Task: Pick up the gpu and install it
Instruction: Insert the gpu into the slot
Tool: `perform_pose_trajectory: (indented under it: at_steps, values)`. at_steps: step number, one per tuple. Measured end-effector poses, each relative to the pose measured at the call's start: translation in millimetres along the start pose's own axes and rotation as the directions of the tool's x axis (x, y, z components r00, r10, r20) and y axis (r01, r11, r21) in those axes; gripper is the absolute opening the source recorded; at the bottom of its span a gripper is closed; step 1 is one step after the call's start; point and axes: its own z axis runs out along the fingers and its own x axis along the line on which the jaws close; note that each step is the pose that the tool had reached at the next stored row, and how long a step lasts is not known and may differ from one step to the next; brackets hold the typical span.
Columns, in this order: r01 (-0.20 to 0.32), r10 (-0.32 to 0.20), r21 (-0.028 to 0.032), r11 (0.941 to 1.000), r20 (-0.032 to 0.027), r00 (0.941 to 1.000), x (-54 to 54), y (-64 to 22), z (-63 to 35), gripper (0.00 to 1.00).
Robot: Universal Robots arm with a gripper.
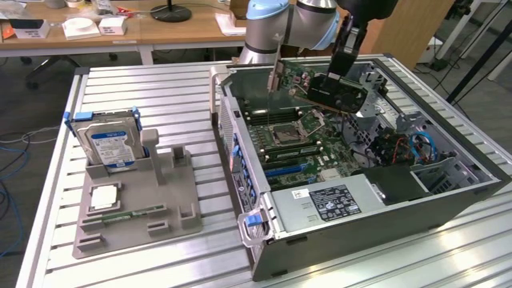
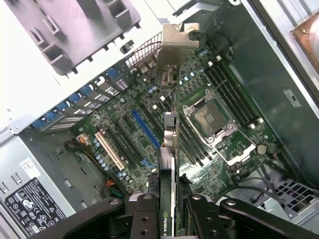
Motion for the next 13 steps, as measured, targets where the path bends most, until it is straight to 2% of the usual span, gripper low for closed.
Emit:
perform_pose_trajectory:
  at_steps: [13]
  values:
    - [0.067,-0.067,-0.0018,0.9978,-0.0028,0.9978,0.0,0.0,0.0,0.26]
